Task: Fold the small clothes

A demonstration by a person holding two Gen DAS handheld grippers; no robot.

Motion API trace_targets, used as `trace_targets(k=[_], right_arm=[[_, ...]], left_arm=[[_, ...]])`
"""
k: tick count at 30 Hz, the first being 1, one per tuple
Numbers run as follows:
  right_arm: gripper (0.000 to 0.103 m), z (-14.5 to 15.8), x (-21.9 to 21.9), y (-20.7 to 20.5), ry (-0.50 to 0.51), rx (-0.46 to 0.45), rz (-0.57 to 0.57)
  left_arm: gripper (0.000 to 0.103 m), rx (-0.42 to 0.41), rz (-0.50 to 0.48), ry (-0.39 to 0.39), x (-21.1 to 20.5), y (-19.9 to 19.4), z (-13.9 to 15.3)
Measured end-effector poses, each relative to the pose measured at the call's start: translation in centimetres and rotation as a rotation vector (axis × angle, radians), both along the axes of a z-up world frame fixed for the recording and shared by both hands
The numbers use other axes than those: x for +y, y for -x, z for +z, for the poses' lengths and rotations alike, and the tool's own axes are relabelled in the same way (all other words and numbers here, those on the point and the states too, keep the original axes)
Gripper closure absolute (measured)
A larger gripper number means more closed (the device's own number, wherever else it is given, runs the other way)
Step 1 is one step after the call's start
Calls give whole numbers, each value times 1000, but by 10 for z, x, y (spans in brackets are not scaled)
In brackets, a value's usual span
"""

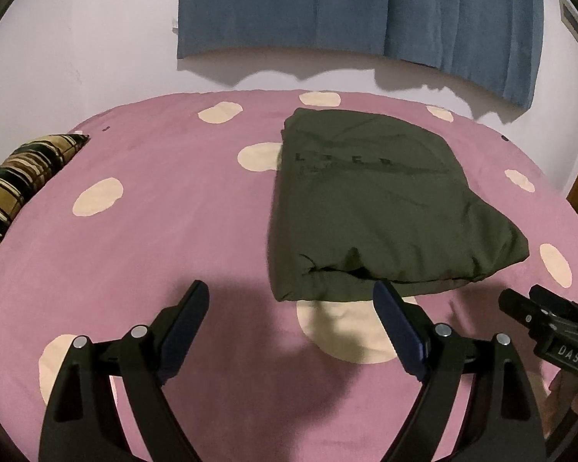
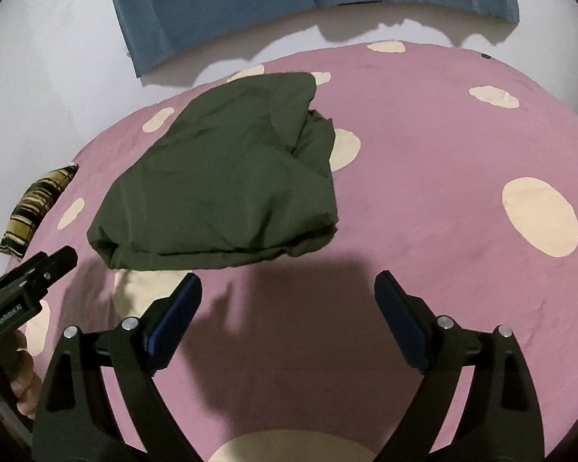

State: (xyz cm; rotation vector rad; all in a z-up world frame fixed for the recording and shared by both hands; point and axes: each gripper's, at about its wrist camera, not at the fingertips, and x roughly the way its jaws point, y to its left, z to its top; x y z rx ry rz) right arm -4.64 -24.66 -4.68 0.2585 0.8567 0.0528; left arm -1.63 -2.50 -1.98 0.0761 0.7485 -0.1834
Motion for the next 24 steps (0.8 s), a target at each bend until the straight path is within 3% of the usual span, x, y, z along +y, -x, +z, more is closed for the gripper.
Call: trace_targets(k=[24], right_arm=[[12, -6, 12, 3, -4, 45, 30]], left_arm=[[17, 28, 12, 1, -4, 4, -3]])
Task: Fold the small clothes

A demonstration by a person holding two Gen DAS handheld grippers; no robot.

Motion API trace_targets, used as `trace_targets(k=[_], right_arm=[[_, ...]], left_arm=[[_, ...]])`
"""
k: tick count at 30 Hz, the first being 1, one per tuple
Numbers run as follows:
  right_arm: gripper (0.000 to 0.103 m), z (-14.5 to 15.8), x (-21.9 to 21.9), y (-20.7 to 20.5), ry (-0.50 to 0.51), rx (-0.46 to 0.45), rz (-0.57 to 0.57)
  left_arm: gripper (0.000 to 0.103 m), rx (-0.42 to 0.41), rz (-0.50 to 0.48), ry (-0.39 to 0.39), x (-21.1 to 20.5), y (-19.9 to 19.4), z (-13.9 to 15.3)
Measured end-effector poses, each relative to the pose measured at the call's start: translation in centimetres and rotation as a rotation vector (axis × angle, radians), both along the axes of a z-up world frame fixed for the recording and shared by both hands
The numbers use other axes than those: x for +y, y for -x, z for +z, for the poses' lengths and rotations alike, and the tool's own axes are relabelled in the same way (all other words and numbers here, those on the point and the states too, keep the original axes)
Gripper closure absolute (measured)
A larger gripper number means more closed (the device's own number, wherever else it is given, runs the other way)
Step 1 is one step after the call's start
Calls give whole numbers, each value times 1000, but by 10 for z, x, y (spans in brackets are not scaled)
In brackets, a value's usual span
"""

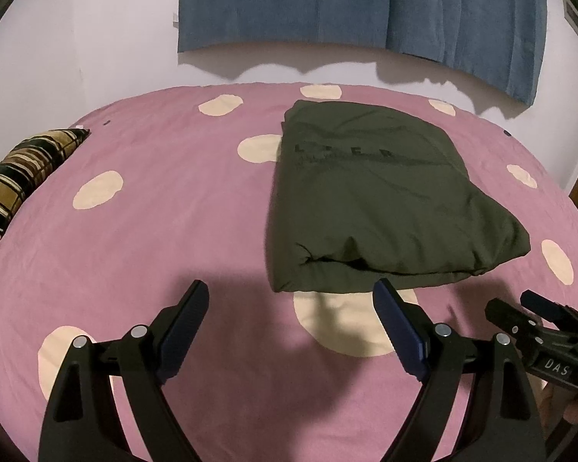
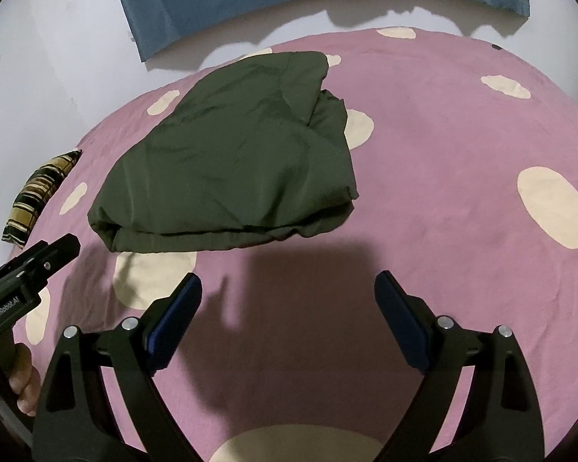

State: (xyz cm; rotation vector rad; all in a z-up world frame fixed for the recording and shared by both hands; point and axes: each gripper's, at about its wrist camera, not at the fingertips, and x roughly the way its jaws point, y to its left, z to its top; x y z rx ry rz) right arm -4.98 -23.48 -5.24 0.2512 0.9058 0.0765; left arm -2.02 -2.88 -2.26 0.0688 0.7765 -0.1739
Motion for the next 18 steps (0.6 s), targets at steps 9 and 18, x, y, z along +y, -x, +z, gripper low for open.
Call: trace_targets(k=[9, 18], right_arm=[[12, -1, 5, 2, 0, 9, 5], [12, 4, 7, 5, -35, 1, 26]], left_arm=[[15, -5, -14, 31, 1, 0, 1], [14, -132, -7, 63, 19, 2, 35]])
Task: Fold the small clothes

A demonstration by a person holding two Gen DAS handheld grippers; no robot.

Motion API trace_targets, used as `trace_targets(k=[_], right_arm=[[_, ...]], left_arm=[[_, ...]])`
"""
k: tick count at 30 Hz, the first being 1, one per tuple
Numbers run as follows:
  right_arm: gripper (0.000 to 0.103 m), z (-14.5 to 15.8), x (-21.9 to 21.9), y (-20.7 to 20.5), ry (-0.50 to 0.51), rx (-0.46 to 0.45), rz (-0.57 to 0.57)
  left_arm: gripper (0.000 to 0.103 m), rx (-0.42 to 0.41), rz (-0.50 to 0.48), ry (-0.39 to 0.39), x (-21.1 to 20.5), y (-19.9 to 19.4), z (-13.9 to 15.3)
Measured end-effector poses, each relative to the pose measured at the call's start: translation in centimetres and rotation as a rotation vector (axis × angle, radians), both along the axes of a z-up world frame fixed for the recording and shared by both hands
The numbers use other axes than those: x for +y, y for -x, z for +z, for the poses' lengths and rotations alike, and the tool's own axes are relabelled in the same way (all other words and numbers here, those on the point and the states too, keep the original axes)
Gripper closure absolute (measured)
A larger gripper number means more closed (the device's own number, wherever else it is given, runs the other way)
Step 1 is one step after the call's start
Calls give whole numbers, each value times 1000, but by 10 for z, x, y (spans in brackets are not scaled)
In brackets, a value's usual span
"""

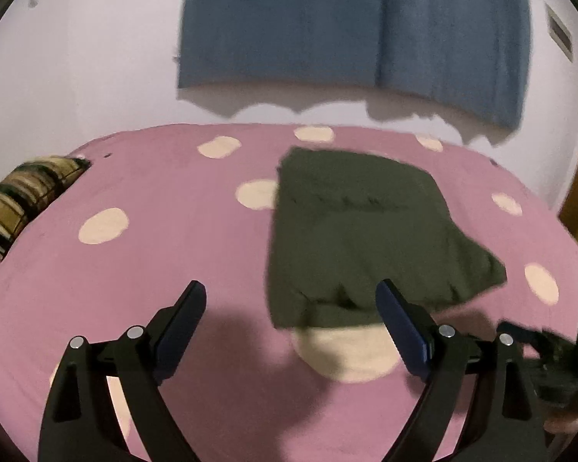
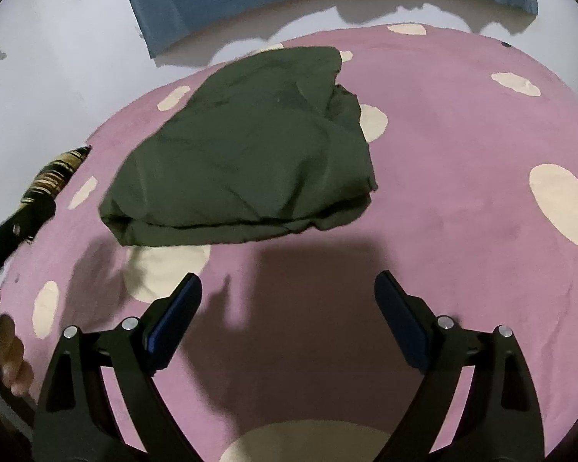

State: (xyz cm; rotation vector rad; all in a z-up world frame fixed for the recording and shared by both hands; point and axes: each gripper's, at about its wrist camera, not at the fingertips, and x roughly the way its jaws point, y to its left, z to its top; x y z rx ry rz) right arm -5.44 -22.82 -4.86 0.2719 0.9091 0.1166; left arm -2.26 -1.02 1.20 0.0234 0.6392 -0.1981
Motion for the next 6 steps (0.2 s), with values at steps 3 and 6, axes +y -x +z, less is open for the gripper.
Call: trace_targets(k=[3, 6], right_arm=[[12, 18, -12, 1, -28, -37, -12], [9, 36, -43, -12, -22, -86, -56]], left_arm=[[14, 21, 71, 34, 28, -32, 5], [14, 30, 181, -30, 56, -82, 0]])
